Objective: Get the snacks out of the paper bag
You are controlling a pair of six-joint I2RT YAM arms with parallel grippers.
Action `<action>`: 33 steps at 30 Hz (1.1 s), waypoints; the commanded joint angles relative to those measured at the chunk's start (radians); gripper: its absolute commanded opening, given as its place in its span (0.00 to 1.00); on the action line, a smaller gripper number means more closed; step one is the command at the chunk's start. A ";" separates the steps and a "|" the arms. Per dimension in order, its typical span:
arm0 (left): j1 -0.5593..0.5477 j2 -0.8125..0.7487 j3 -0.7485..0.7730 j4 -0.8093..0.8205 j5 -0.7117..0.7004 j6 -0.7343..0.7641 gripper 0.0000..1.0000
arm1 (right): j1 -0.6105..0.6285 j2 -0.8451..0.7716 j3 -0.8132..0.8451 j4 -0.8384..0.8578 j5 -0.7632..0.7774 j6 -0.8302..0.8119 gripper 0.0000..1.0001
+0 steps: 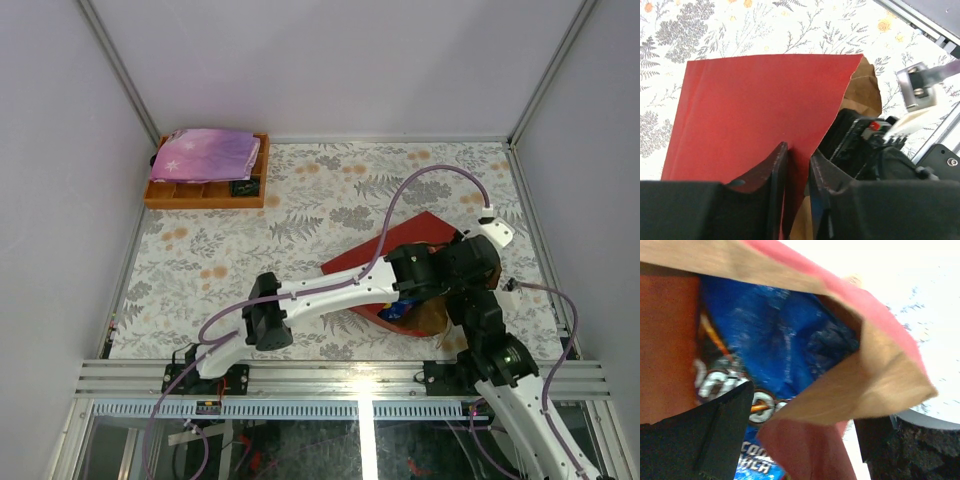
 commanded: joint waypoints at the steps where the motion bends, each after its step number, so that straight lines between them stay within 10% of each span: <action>1: -0.011 -0.038 -0.009 0.090 -0.039 -0.044 0.28 | 0.005 0.118 -0.026 -0.016 -0.057 0.087 0.83; 6: -0.011 -0.089 -0.023 0.082 -0.001 -0.018 0.99 | 0.006 0.194 -0.094 0.121 -0.132 0.126 0.78; 15: -0.010 -0.352 -0.054 -0.040 0.165 0.024 1.00 | 0.005 0.270 -0.183 0.333 -0.171 0.172 0.76; 25: 0.073 -1.084 -0.833 0.176 -0.343 -0.178 1.00 | 0.044 0.665 -0.182 0.747 -0.229 0.178 0.75; 33: 0.405 -1.205 -1.175 0.144 -0.179 -0.418 1.00 | 0.259 1.133 -0.010 1.089 -0.130 0.226 0.81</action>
